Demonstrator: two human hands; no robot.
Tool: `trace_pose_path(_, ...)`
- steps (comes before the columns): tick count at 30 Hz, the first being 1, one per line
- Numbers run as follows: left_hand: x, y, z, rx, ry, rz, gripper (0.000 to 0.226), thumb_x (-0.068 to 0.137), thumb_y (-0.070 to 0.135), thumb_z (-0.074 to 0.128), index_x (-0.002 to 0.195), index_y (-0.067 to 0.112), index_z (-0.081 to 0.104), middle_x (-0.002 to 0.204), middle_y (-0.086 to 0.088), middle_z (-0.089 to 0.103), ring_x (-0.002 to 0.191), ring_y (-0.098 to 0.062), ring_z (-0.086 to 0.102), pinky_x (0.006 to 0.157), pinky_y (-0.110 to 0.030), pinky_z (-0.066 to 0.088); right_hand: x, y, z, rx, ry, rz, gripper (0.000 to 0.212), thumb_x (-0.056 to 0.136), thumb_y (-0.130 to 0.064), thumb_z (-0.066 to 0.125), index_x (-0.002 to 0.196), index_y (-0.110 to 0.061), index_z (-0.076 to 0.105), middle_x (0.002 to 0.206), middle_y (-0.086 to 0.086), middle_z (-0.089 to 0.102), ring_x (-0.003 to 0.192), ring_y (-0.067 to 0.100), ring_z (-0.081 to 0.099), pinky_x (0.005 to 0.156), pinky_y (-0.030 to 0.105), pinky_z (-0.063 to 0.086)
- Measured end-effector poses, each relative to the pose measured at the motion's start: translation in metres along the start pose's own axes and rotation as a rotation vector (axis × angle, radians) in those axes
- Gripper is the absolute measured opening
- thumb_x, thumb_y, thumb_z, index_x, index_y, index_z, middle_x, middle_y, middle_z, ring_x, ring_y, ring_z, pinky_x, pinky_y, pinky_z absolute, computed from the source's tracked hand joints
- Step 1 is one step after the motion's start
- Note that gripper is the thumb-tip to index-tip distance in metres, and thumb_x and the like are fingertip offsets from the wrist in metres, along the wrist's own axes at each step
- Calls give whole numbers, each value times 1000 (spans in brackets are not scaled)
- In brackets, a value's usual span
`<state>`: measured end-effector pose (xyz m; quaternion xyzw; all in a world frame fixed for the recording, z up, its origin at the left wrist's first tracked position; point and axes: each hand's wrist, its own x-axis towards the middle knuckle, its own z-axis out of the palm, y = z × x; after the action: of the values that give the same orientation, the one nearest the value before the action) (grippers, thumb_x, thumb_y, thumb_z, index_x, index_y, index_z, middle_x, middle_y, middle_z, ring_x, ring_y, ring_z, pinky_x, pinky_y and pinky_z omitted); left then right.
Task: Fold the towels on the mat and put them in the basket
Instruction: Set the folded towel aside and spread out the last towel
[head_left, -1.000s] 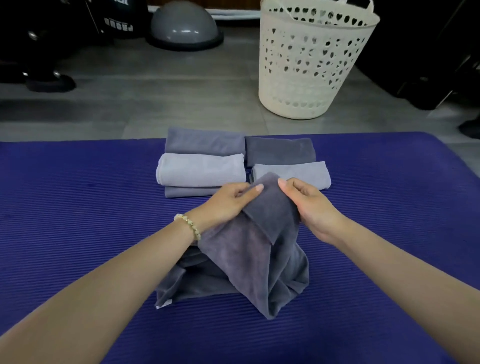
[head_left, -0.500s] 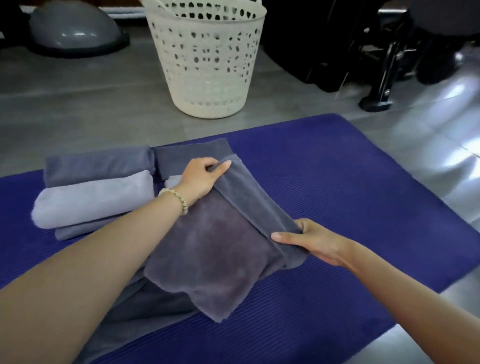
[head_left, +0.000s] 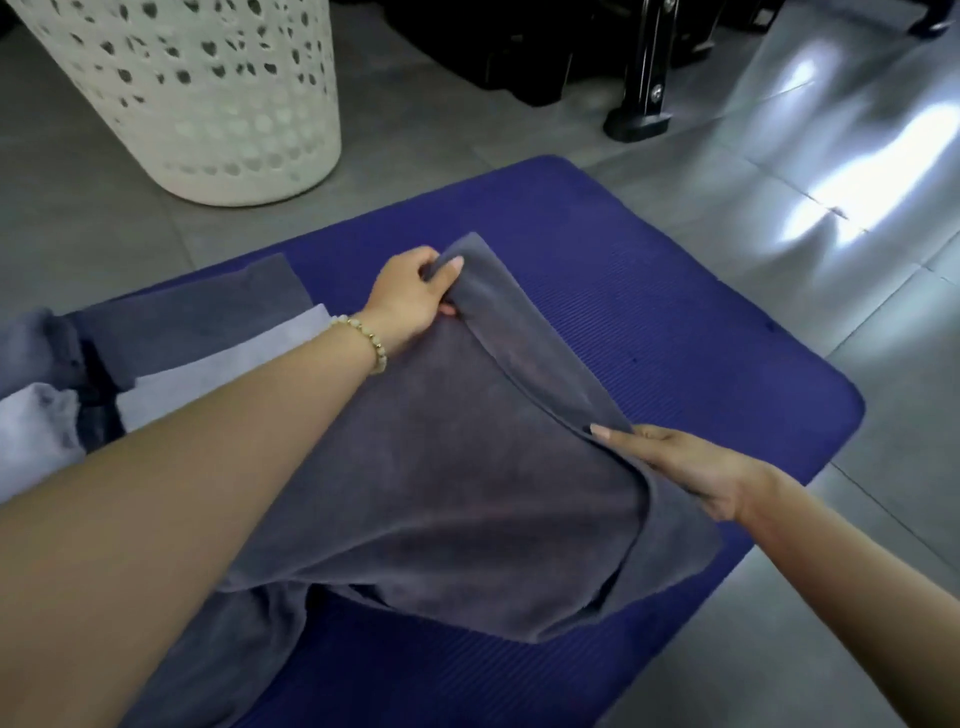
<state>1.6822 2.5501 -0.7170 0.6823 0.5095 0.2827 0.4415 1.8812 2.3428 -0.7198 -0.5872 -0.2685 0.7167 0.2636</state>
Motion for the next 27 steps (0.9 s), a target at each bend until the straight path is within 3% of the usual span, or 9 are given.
trace_pose_path(2, 11, 14, 17, -1, -48, 62, 20, 98, 33, 49, 109, 16, 55, 103, 5, 60, 85, 5, 60, 82, -20, 46, 13, -3, -21, -3, 104, -34, 36, 94, -33, 53, 119, -9, 63, 118, 8, 69, 109, 25, 65, 94, 36, 52)
trace_pose_path(4, 13, 17, 34, -37, -153, 61, 52, 98, 38, 48, 144, 19, 33, 145, 4, 39, 129, -8, 40, 105, -22, 33, 33, 4, -44, -64, 286, -79, 35, 89, -37, 59, 107, -7, 66, 111, 5, 70, 103, 23, 66, 89, 32, 52)
trace_pose_path(6, 3, 3, 53, -32, -194, 62, 66, 97, 41, 48, 151, 21, 18, 158, 1, 17, 144, -13, 18, 116, -29, 20, 54, 24, -68, -100, 468, -91, 31, 87, -38, 63, 99, -9, 65, 108, 6, 69, 96, 19, 65, 78, 27, 53)
trace_pose_path(8, -19, -25, 74, 10, -198, 48, 51, 96, 39, 51, 142, 22, 36, 147, 0, 38, 137, -16, 35, 111, -28, 29, 67, 50, -84, -161, 530, -29, 30, 88, -40, 64, 101, -13, 67, 111, 6, 69, 95, 17, 64, 73, 24, 49)
trace_pose_path(10, -50, -52, 96, 23, -278, 3, 18, 94, 37, 55, 107, 24, 58, 108, 3, 62, 102, -16, 60, 96, -36, 48, 71, 72, -92, -196, 532, 32, 33, 86, -42, 66, 104, -14, 68, 108, 5, 68, 97, 18, 63, 71, 23, 47)
trace_pose_path(13, -101, -80, 130, -48, -533, -175, 18, 92, 34, 59, 82, 20, 59, 76, 2, 65, 69, -14, 60, 75, -40, 54, 67, 86, -91, -234, 447, 47, 32, 85, -39, 67, 102, -12, 68, 102, 2, 66, 91, 15, 59, 76, 24, 49)
trace_pose_path(19, -145, -84, 180, -120, -567, -315, 25, 93, 35, 58, 110, 17, 60, 91, 15, 60, 86, -2, 58, 74, -12, 45, 59, 88, -75, -184, 339, -80, 43, 74, -50, 69, 99, -14, 63, 99, -2, 68, 101, 16, 61, 97, 33, 46)
trace_pose_path(23, -146, -69, 190, -359, -499, -411, 24, 96, 38, 52, 108, 20, 63, 108, 5, 68, 103, -9, 63, 89, -22, 49, 52, 80, -62, -35, 262, -118, 48, 87, -42, 55, 117, -5, 60, 115, 4, 69, 106, 14, 65, 96, 26, 50)
trace_pose_path(27, -142, -63, 189, -720, -468, -510, 38, 100, 40, 41, 135, 26, 49, 129, 4, 61, 120, -10, 56, 107, -34, 42, 46, 77, -66, -150, 276, -75, 92, 73, -81, 48, 105, 5, 62, 108, 11, 69, 109, 25, 62, 105, 34, 42)
